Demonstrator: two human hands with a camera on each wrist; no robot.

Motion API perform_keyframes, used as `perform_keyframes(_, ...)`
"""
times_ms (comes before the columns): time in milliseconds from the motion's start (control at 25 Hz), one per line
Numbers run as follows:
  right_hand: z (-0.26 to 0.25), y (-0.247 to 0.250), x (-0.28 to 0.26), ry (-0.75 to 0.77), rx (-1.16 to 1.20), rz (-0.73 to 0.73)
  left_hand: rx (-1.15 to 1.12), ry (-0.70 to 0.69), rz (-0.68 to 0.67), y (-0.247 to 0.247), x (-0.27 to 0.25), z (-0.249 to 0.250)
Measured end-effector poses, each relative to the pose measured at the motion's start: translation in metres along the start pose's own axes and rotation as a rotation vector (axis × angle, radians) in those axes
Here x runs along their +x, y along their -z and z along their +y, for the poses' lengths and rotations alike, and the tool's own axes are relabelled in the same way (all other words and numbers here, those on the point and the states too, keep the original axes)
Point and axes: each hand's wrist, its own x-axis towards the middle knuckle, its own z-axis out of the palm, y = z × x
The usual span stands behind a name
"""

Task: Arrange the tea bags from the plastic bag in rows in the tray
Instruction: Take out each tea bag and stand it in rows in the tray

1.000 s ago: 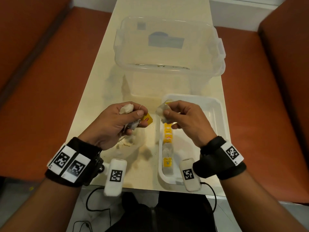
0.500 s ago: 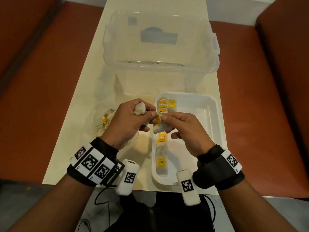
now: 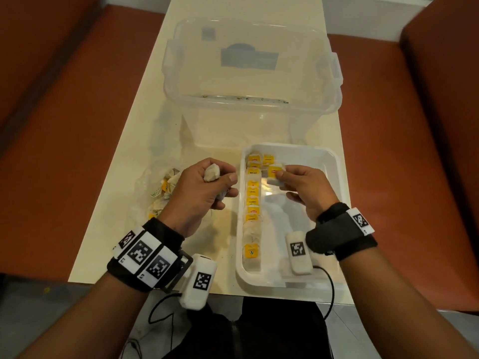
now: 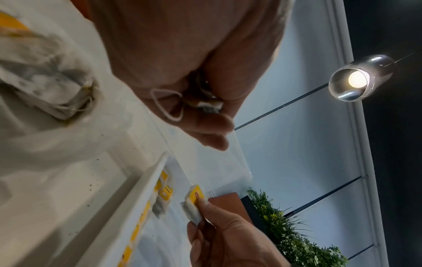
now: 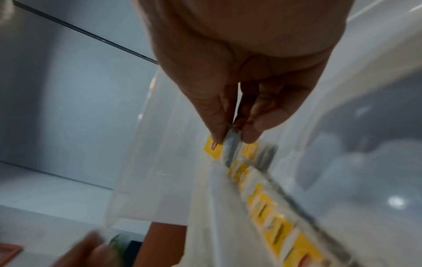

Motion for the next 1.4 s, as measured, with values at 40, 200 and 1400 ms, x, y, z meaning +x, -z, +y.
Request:
perform_keyframes(40, 0.003, 0.002, 0.01, -0.029, -0.021, 0.012, 0.003, 0.008, -0.005, 0.004, -0.002, -0.002)
perform_keyframes(200, 0.015, 0.001, 0.049, -0.053, -0.177, 0.024, 0.005, 0.04, -0.003, 0.011, -0.009, -0.009)
perform_keyframes(1400, 0.034, -0.015, 0.068, 0.09, -0.541, 0.196, -0.159, 0.168, 0.008, 0.025, -0.009, -0.006)
